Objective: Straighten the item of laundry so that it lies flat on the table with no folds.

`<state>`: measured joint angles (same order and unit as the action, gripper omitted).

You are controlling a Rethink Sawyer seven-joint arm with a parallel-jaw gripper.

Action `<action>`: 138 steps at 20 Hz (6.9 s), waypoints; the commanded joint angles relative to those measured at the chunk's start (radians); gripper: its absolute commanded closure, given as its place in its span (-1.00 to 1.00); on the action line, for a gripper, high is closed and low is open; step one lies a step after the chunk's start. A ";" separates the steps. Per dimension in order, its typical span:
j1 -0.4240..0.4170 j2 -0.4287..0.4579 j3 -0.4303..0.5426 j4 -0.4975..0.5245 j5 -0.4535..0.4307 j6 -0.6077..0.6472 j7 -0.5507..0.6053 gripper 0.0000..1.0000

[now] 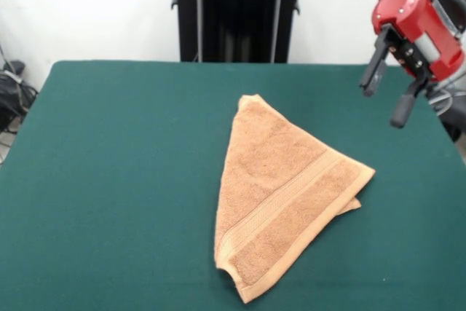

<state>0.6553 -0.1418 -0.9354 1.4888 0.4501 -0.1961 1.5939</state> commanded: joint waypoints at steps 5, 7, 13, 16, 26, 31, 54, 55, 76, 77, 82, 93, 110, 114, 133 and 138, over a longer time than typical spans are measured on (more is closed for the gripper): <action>0.025 0.014 0.181 0.096 -0.033 0.079 0.189 -1.00; 0.023 0.006 0.192 0.110 -0.040 0.072 0.193 -1.00; 0.035 0.010 0.197 0.140 -0.039 0.057 0.202 -1.00; 0.047 0.018 0.196 0.156 -0.028 0.051 0.211 -1.00; 0.059 0.084 0.232 0.183 0.039 -0.045 0.279 -1.00; 0.080 0.128 0.227 0.184 0.109 -0.059 0.305 -1.00; 0.203 0.349 0.239 0.141 0.521 -0.062 0.327 -1.00; 0.211 0.360 0.236 0.136 0.541 -0.058 0.319 -1.00; 0.291 0.444 0.208 0.110 0.747 0.018 0.242 -1.00; 0.294 0.447 0.207 0.110 0.754 0.020 0.241 -1.00; 0.327 0.483 0.172 0.105 0.826 0.067 0.226 -1.00; 0.422 0.591 0.027 0.087 0.941 0.277 0.296 -1.00; 0.437 0.714 -0.178 -0.021 0.793 0.523 0.584 -1.00; 0.433 0.748 -0.251 -0.042 0.716 0.577 0.569 -1.00; 0.415 0.749 -0.314 -0.087 0.518 0.624 0.548 -1.00; 0.421 0.747 -0.319 -0.091 0.458 0.649 0.517 -1.00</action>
<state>1.1075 0.5866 -1.2772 1.5654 0.9731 0.3219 1.9111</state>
